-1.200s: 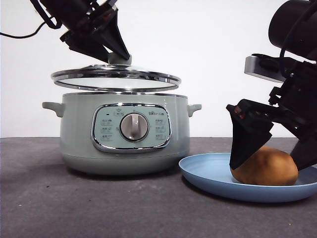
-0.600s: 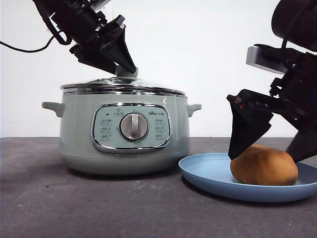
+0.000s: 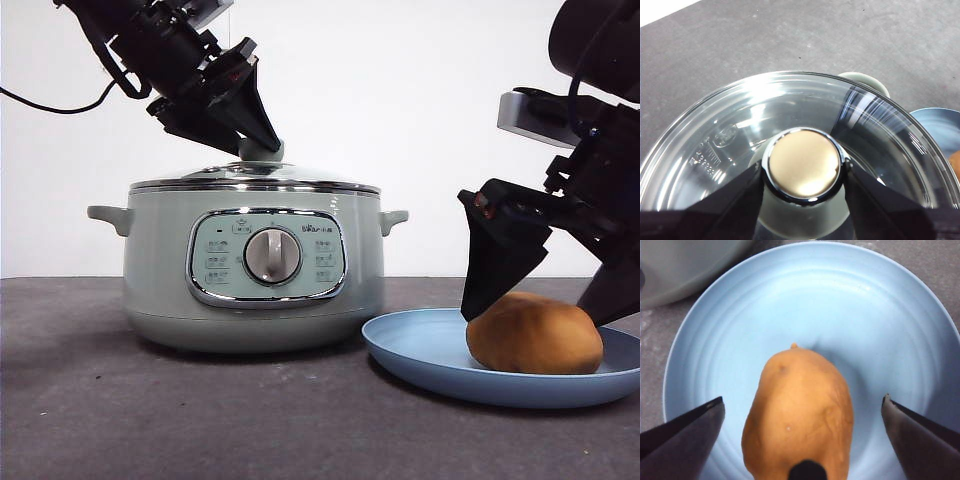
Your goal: Take the potato out from the steamer,put the potato on the plate,close the lid
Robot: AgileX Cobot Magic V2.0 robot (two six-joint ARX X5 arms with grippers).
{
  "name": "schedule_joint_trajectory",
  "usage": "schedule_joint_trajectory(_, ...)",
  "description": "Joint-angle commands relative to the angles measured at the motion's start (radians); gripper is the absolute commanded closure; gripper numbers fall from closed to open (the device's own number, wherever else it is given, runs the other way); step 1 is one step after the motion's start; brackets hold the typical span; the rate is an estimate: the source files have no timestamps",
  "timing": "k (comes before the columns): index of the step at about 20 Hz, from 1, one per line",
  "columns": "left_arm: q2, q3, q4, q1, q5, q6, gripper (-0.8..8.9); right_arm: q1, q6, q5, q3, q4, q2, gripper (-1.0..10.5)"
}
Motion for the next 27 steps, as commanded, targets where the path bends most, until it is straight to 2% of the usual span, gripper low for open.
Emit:
schedule_joint_trajectory(1, 0.025, 0.002, -0.002, -0.011, 0.0, 0.008, 8.21, 0.001, 0.01, -0.001, -0.008, 0.002, -0.003, 3.8)
schedule_joint_trajectory(2, 0.025, 0.002, -0.009, -0.011, -0.001, 0.007, 8.04, 0.001, 0.01, -0.001, -0.008, 0.002, -0.003, 3.8)
schedule_joint_trajectory(3, 0.024, 0.002, -0.024, -0.01, -0.002, 0.007, 7.1, 0.001, 0.01, -0.001, -0.008, 0.002, -0.003, 3.8)
schedule_joint_trajectory(4, 0.024, 0.002, -0.034, -0.005, -0.008, 0.003, 5.36, 0.001, 0.009, -0.001, -0.008, 0.002, -0.003, 3.8)
schedule_joint_trajectory(5, 0.024, 0.002, -0.041, -0.001, -0.011, -0.001, 2.9, 0.001, 0.009, -0.001, -0.008, 0.003, -0.003, 3.8)
schedule_joint_trajectory(6, 0.022, 0.002, -0.046, -0.001, -0.016, -0.007, 1.8, 0.001, 0.008, -0.001, -0.008, 0.004, -0.003, 3.8)
schedule_joint_trajectory(14, -0.098, 0.009, -0.092, -0.001, -0.058, -0.023, 1.68, 0.001, -0.006, -0.001, 0.019, 0.0, -0.08, 3.8)
schedule_joint_trajectory(17, -0.213, 0.009, -0.185, -0.001, -0.058, -0.023, 1.68, 0.001, -0.003, -0.001, 0.02, -0.04, -0.169, 3.8)
schedule_joint_trajectory(20, -0.351, 0.009, -0.333, -0.002, -0.053, -0.061, 1.9, 0.001, 0.0, -0.004, 0.021, -0.148, -0.278, 3.8)
schedule_joint_trajectory(24, -0.506, 0.009, -0.58, -0.003, -0.046, -0.072, 1.92, 0.002, 0.066, -0.16, 0.053, -0.32, -0.424, 4.1)
schedule_joint_trajectory(25, -0.533, 0.009, -0.644, -0.003, -0.046, -0.072, 2.35, 0.002, 0.079, -0.193, 0.071, -0.365, -0.452, 4.7)
schedule_joint_trajectory(27, -0.57, 0.009, -0.744, -0.002, -0.046, -0.082, 4.7, 0.002, 0.102, -0.268, 0.115, -0.435, -0.498, 6.3)
